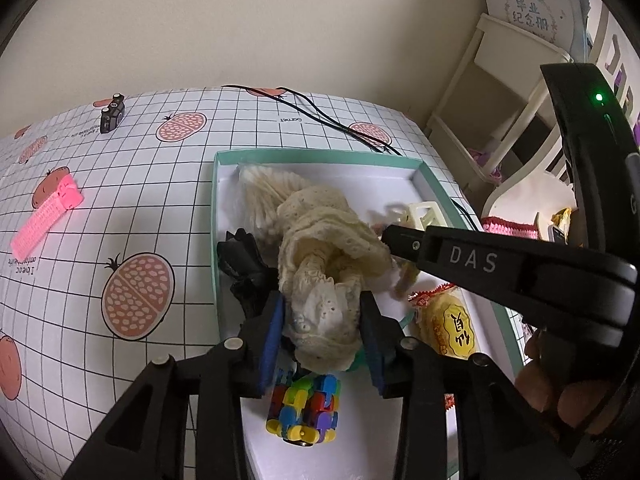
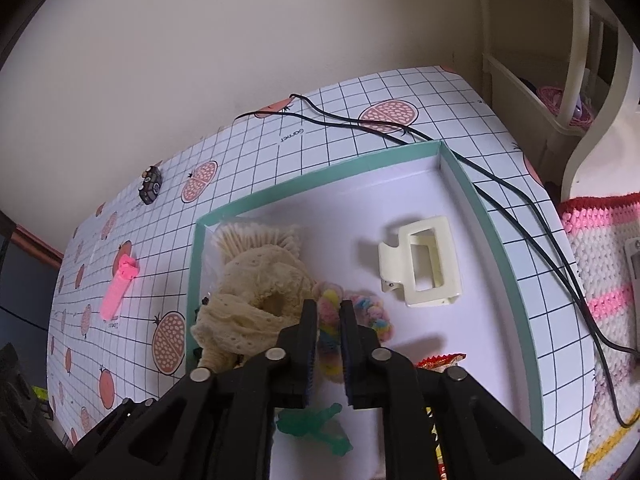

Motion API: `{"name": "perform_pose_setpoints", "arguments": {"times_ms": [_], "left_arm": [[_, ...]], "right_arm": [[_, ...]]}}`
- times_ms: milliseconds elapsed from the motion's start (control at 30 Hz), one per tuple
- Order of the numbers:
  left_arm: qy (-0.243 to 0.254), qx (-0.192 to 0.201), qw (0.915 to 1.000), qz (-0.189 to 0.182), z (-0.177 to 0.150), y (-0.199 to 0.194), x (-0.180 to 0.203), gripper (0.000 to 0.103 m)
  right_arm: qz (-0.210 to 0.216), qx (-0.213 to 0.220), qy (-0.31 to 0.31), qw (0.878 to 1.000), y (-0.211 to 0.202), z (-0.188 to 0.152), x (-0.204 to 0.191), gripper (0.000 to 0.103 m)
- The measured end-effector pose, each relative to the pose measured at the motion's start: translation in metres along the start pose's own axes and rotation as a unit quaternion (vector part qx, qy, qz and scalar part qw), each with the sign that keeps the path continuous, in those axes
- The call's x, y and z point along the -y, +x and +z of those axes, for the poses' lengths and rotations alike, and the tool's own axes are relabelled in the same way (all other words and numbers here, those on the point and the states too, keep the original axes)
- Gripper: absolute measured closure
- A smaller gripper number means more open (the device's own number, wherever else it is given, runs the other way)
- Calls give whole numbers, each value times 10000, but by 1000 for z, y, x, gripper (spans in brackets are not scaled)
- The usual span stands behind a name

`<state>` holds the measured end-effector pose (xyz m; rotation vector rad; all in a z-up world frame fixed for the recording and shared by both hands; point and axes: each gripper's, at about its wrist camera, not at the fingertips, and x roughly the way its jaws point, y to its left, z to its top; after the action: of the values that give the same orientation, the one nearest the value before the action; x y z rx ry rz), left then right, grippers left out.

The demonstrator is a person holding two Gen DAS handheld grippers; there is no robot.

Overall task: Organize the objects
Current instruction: 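Lower and release the lace cloth with the left gripper while the right releases the bracelet, then move the left gripper to the pink roller clip while the right moves toward the black car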

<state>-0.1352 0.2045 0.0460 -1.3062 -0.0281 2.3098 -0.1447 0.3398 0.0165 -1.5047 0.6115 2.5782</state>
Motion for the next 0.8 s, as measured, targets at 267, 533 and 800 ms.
{"name": "perform_pose_setpoints", "arguments": {"times_ms": [267, 533, 800], "left_arm": [[-32, 28, 10000, -4, 3, -5, -4, 62], [-257, 229, 9993, -145, 12, -20, -14, 56], [-622, 417, 9972, -8, 20, -33, -36, 55]], "right_arm": [[-95, -8, -120, 9999, -5, 2, -6, 71], [-120, 93, -162, 9998, -20, 8, -13, 68], [-115, 158, -207, 9996, -26, 9, -20, 68]]}}
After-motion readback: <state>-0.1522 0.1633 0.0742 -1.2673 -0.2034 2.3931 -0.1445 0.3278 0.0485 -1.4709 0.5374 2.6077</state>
